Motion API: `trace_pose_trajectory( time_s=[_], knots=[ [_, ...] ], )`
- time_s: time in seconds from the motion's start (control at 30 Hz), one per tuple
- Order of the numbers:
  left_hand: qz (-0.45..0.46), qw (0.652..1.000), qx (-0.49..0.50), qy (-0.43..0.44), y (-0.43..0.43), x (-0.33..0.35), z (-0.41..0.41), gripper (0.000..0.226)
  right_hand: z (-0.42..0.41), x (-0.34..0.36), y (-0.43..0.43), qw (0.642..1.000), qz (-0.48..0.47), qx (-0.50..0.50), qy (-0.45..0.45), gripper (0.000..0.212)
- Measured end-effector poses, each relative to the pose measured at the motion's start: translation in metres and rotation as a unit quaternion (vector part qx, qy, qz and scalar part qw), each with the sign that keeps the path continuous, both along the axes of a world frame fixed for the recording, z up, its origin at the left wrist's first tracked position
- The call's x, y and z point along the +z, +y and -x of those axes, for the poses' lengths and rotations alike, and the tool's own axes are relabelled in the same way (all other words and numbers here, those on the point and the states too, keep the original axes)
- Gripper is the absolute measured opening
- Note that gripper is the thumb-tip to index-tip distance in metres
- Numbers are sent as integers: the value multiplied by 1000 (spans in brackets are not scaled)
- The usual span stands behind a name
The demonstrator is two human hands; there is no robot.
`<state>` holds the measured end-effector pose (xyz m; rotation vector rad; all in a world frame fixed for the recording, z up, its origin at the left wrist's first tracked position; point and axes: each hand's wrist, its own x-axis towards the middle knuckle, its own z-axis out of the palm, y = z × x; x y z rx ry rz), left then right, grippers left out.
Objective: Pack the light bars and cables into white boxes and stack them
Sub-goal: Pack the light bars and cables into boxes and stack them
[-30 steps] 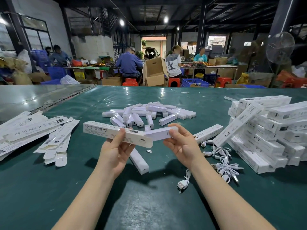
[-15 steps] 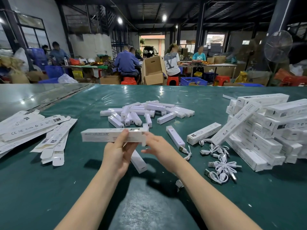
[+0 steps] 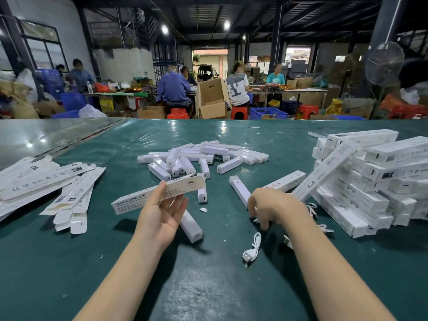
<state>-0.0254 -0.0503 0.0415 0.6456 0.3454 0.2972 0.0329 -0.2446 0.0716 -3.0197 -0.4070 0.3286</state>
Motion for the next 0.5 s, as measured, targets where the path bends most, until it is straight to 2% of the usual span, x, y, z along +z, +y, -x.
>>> trace_pose_trajectory(
  time_s=[0.23,0.37,0.47,0.5],
  knots=[
    [-7,999,-45,-21,0,1,2,13,-12,-19,8,989,-136,48,-41,19],
    [-4,998,-62,-33,-1,0,2,17,-13,-21,9,982,-180,52,0,24],
    [12,997,-63,-37,0,0,2,17,-14,-18,5,974,-210,66,58,10],
    [21,997,-64,-41,0,0,3,16,-14,-17,4,969,-228,72,68,22]
  ],
)
